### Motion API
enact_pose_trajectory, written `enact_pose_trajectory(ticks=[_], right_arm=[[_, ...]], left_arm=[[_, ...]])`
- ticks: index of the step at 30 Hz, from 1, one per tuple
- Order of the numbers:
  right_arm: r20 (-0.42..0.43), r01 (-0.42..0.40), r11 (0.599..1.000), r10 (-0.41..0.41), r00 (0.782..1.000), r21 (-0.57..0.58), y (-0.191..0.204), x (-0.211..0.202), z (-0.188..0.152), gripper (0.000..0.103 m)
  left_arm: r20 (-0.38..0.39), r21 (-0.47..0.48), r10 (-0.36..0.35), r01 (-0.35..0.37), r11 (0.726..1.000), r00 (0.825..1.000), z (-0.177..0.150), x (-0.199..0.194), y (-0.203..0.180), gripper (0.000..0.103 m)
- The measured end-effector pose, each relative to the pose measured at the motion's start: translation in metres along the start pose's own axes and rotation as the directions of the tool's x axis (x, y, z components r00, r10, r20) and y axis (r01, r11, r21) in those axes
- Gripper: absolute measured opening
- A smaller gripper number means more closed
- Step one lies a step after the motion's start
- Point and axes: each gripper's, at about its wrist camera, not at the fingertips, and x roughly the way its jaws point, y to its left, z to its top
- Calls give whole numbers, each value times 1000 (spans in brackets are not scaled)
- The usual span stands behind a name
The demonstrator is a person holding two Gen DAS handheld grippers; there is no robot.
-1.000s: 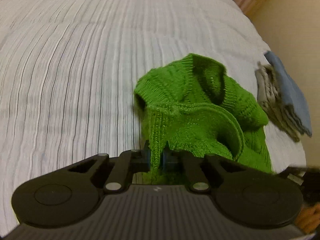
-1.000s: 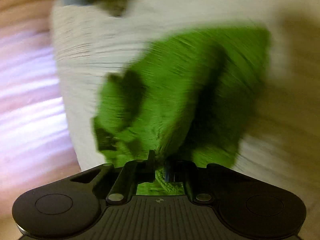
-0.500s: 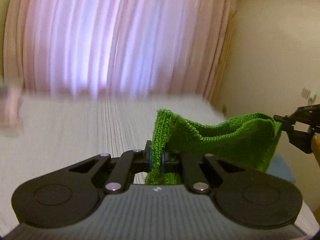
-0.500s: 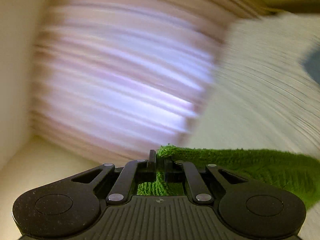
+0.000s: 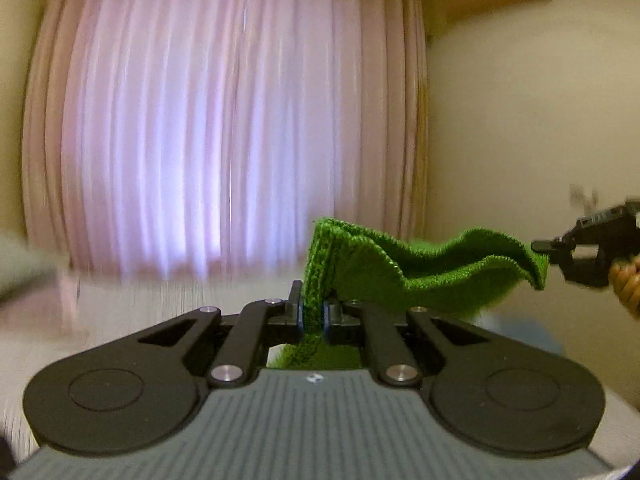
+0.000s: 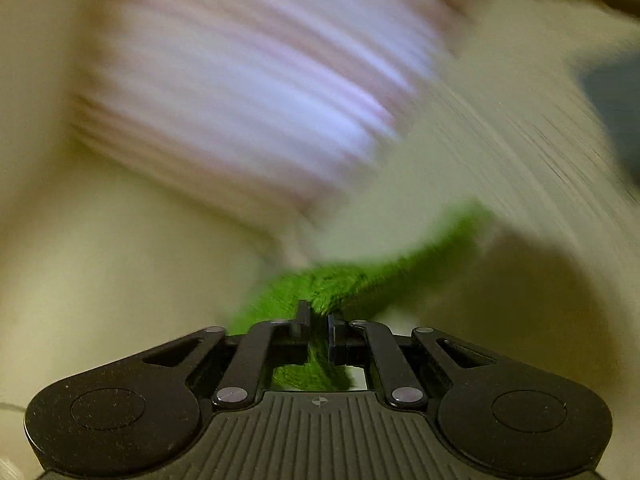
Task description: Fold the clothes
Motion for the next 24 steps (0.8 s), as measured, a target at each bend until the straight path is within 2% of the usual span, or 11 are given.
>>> enact_pose_trajectory(ticks=[1,2,3,5,6,7,8,13,15,21,24], right_arm=[[-88,129,991,-126,988,30,-20,2,-19,33],[-178,258,965,-246,953,47,-39,3,-39,53],[-266,381,923,-355,896,52,-59,5,-58,71],[-309,501,866,-476,824,2,-81,6,-79,71],[-326,555,832,-531,782,-25,-92,7,-89,71],[-316,571,820,-550,773,-29,-97,6,-93,71],[-305,587,809,-567,765,-33,-102,6,-98,71],[-274,542,837,-540,796,-75,-112,17,-110,71],[-274,529,844,-531,801,-91,-117,26,-117,71],[-363,512,858,-492,791,-48,-156,49,-165,71],[-385,499,866,-454,803,21,-172,51,-189,71]], left_arm=[[-110,-21,-9,6,1000,994,-24,-9,0,9],[-218,-41,-14,5,999,976,-47,-19,-1,11],[-324,-47,2,-18,999,946,-70,-27,-2,11],[-503,-50,34,-68,996,863,-113,-40,-5,12],[-549,-78,46,-106,991,835,-127,-45,-4,12],[-587,-106,54,-143,984,808,-139,-50,-2,12],[-601,-144,52,-172,975,797,-147,-52,1,14],[-621,-247,83,-295,923,780,-171,-39,16,33],[-634,-299,74,-332,895,770,-182,-29,24,34],[-700,-420,2,-413,808,714,-235,-1,43,41],[-725,-465,-32,-454,760,688,-272,0,48,46]])
